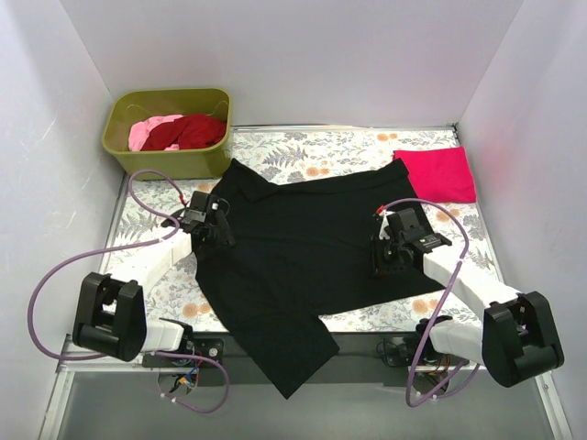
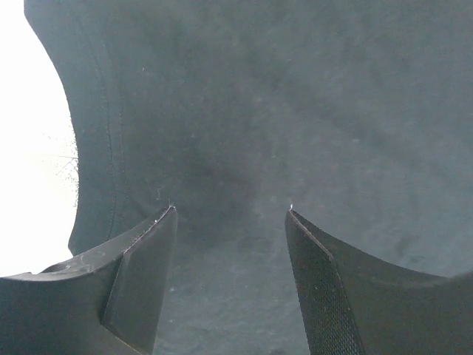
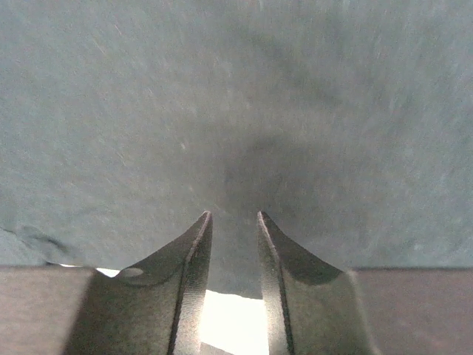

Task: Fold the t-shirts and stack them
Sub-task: Flatten the tshirt out

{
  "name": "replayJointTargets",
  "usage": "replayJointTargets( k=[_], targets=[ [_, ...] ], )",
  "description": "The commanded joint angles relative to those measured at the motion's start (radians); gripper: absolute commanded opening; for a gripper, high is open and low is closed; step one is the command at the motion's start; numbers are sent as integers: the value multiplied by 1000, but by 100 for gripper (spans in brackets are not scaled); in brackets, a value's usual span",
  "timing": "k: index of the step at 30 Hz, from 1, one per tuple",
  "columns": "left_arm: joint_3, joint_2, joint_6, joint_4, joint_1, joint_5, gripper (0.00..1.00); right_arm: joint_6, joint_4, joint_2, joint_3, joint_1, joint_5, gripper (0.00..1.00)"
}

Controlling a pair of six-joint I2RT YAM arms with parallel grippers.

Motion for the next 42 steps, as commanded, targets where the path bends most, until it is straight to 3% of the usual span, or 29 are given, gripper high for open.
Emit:
replayJointTargets(
  k=[1,8,15,19,25,28,29,32,34,37,41,42],
  targets=[
    [-11,47,-17,22,-3,2,57,63,-66,31,-11,69,60,34],
    [-32,149,4,25,12,-71,53,132,-158,132,-6,246,36,35],
    [-21,160,9,-33,49,-51,50,356,-222,42,-69,496,-38,39],
    [-9,120,-8,-52,50,-44,48,404,-248,-58,-103,519,-10,38],
    [66,120,21,-96,60,-47,50,283,-253,-115,10,381,91,41],
    [100,69,29,-116,58,-15,57,171,-241,-109,92,182,123,41],
    [109,28,20,-124,57,7,57,105,-230,-97,106,78,122,41],
    [85,-49,-38,-136,21,94,58,33,-184,-57,152,-72,75,39],
    [71,-72,-54,-133,9,143,58,16,-152,-49,175,-85,-27,36],
    [107,-84,-57,-136,9,90,58,-18,-78,-20,184,9,-176,34],
    [202,-62,-40,-128,26,-16,57,-27,21,25,202,377,-171,34],
    [218,-57,-37,-121,37,-18,57,-18,49,38,202,420,-192,34]
  ],
)
